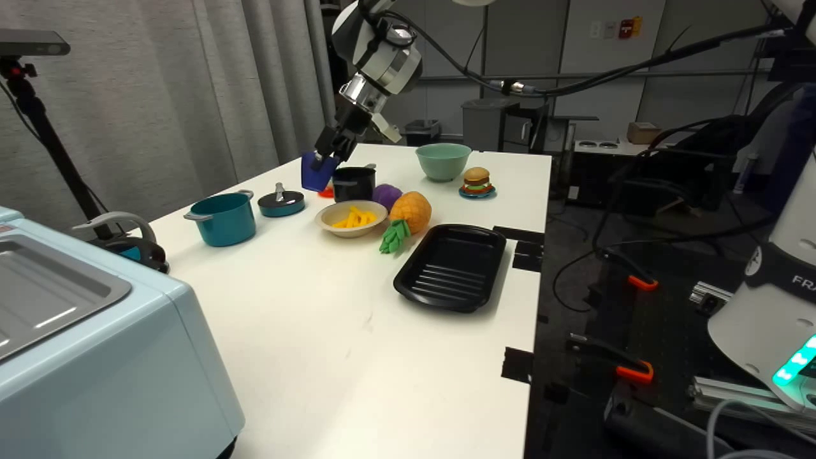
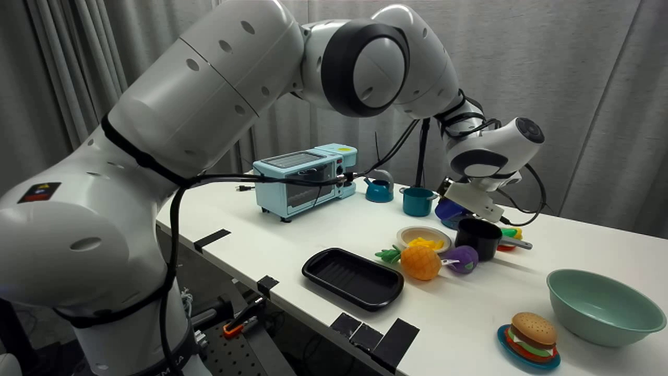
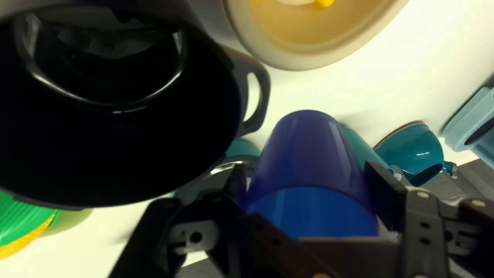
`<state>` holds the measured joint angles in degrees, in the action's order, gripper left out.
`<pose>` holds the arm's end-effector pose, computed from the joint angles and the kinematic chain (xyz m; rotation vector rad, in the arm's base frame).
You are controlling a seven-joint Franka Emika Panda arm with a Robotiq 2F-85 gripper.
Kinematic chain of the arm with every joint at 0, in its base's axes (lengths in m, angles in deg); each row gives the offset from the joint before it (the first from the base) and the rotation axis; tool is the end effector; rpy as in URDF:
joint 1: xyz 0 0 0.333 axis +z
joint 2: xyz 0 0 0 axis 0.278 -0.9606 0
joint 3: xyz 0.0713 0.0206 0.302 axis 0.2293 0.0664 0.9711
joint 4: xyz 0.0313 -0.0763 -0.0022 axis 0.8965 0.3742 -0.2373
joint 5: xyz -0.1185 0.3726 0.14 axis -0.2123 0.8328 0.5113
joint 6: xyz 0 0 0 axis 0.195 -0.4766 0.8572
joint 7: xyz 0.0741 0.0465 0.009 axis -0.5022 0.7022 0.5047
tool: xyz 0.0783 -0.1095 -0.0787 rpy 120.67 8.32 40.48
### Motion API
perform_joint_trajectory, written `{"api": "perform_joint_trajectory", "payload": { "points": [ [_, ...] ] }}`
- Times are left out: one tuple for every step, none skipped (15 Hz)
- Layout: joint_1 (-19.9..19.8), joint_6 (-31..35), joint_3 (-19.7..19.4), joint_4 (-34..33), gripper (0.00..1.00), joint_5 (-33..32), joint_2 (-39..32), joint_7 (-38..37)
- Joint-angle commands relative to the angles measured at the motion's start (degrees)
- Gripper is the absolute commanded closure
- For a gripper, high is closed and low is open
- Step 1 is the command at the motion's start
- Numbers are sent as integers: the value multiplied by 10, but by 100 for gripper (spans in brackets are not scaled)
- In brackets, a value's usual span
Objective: Pour the contents in the blue cup on the beige plate
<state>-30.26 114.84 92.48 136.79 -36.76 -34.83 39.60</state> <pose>0.7824 -0.0603 0.1838 -2.5316 -0.4475 -0.5911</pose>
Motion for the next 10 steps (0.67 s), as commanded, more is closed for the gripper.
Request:
{"api": "perform_joint_trajectory", "payload": {
  "points": [
    [-13,51,22,5,48,4,-4,56],
    [-14,61,24,5,48,4,-6,65],
    [-15,71,26,6,48,4,-7,73],
    [-15,79,29,7,48,4,-7,79],
    [-16,84,30,8,48,4,-7,82],
    [-16,88,31,9,48,2,-8,83],
    [-15,88,30,11,48,-1,-7,82],
    [-15,91,29,12,48,-3,-7,81],
    [-14,89,28,14,48,-6,-6,79],
    [-14,87,27,15,48,-7,-6,78]
  ]
}}
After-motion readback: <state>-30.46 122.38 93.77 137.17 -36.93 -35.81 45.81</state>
